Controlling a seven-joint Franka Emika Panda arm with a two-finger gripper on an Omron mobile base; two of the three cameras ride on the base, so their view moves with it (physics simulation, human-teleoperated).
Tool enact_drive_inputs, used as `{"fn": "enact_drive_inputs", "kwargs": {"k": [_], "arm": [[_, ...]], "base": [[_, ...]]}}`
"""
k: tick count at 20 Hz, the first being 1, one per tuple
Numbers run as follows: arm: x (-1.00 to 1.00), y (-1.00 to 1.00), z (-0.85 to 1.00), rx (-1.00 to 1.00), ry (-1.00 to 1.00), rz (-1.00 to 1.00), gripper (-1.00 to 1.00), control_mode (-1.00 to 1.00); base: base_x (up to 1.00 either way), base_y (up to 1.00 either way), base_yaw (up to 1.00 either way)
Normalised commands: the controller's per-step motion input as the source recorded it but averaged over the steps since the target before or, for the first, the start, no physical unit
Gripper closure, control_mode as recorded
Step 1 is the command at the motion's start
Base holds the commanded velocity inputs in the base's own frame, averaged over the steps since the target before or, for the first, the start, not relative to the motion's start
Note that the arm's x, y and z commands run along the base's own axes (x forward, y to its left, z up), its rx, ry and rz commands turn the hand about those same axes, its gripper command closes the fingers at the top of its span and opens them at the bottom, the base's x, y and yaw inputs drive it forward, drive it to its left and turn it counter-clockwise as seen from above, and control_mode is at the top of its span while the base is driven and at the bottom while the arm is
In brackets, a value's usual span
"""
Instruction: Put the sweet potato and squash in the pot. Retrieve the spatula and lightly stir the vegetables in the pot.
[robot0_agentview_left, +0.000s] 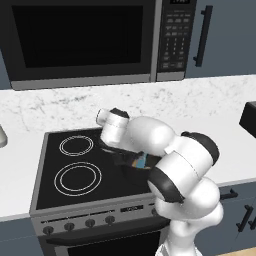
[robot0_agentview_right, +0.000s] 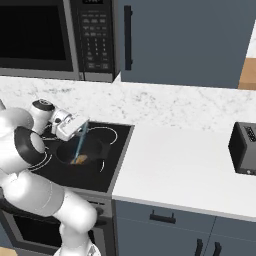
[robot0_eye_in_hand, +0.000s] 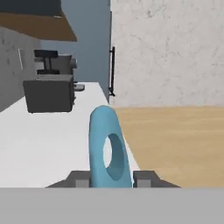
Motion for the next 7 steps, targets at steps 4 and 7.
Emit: {"fn": "enact_drive_inputs", "kwargs": {"k": [4, 7], "arm": [[-0.24, -0.49, 0.21, -0.04, -0.43, 0.04, 1.00, -1.00], [-0.20, -0.25, 0.50, 0.01, -0.28, 0.00, 1.00, -1.00]], "base": [[0.00, 0.00, 0.00], [0.00, 0.00, 0.00]]}}
